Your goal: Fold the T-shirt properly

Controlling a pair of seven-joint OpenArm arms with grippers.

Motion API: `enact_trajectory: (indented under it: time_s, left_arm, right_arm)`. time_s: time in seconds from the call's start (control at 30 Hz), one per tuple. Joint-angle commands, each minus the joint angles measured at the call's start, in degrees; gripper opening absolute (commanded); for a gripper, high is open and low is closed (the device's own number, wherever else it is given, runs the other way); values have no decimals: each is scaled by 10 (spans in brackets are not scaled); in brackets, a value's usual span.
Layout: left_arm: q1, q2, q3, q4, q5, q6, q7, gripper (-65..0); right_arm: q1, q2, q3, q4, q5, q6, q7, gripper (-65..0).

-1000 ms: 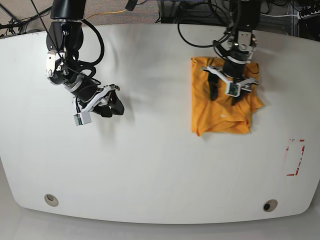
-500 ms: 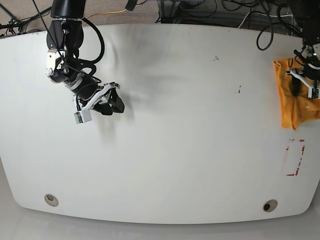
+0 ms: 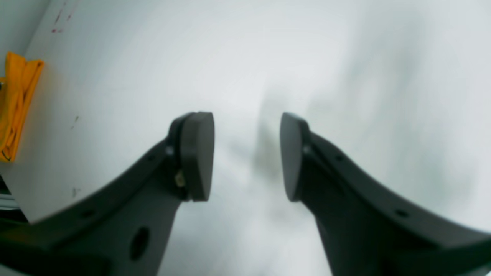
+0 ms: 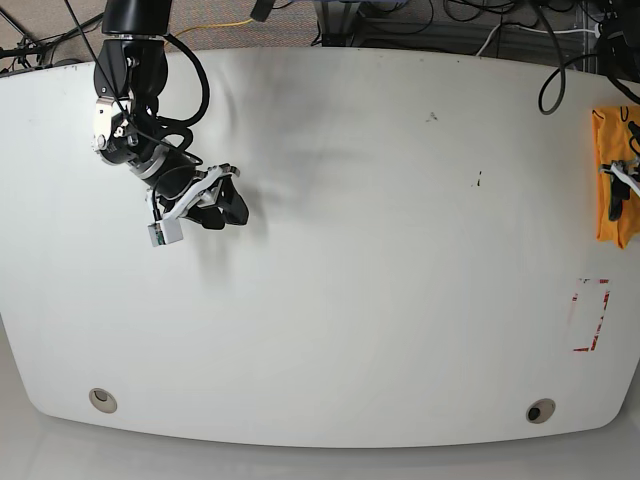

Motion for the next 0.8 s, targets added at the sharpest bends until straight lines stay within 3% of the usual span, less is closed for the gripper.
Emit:
enact_trajectory:
  time_s: [0.0,0.1,0.23,0.37,0.47,0.6,0.77]
  left_arm:
    - [-4,14,-5,77,-2,13,-1,-278]
    - [-4,81,-6,145,38,37,-2,-278]
    - [-7,186,-3,208,102,47,-14,-278]
    - [-6,273,9,210,142,49,-115,-278]
    - [3,306,34,184,168,50,-195,-278]
    - [54,342,70,182,214,87,-256,-278]
    - [151,350,114,221,229,119,-261,-279]
  right_arm:
    - [9,8,2,12,-4,5,15,-380]
    - [8,8,3,25,-68,5,26,-380]
    - [-16,0,3,43,-207,5,120,-380]
    - [-51,-33,7,40,-348,5,269,-377]
    - [-81,-45,11,32,-421,5,348,-376]
    - [-138,-61,58,35,-421,5,390,-374]
    - [-225,-59,70,41,-385,6,418,-374]
